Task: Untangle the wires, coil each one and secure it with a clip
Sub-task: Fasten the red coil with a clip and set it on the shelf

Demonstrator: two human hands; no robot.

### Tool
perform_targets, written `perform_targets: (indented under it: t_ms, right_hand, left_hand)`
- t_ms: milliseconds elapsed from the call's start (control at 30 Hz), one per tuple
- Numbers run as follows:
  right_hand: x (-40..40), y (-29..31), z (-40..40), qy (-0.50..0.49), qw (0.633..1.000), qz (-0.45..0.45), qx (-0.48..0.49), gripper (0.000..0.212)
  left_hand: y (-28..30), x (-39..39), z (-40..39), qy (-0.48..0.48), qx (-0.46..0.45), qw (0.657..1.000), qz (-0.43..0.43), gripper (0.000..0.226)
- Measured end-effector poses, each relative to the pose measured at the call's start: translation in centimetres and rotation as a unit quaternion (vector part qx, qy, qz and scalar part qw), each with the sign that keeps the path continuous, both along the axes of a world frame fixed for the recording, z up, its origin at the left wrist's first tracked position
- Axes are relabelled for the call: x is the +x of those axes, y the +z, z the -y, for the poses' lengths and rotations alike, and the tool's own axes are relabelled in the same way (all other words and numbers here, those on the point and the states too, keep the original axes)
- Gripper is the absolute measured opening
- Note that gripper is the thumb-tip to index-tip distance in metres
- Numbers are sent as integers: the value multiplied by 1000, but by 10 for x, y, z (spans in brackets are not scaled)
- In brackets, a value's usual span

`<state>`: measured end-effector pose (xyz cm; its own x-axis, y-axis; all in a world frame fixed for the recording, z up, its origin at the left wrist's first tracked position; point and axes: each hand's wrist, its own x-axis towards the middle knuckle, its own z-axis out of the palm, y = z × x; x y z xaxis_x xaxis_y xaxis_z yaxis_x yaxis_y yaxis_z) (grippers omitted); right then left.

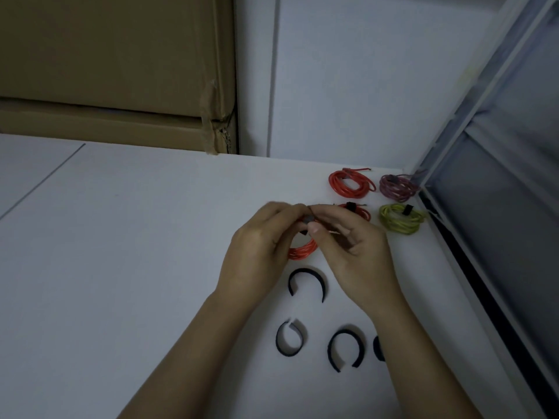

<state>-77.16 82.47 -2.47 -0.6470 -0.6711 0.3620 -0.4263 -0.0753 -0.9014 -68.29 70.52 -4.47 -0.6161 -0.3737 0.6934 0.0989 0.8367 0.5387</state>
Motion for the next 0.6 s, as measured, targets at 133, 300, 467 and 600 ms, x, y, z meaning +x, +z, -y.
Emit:
perform_targets:
  t_ms: [133, 300, 467, 600]
  right_hand:
    - [-1, -2, 2, -6, 999, 6, 35, 30]
    - [-4, 0, 0, -14, 999, 23, 39, 29]
    - [-9, 3, -3, -16, 998, 42, 40, 24]
    - [-6, 4, -1, -9, 999, 28, 32, 24]
  left_hand:
    - [3, 2, 0, -43, 114, 992, 22, 23]
    - [8, 5, 3, -120, 155, 976, 90, 29]
    - [6, 5, 0, -114, 157, 975, 112, 39]
    - [6, 4, 0, -67, 133, 988, 51, 18]
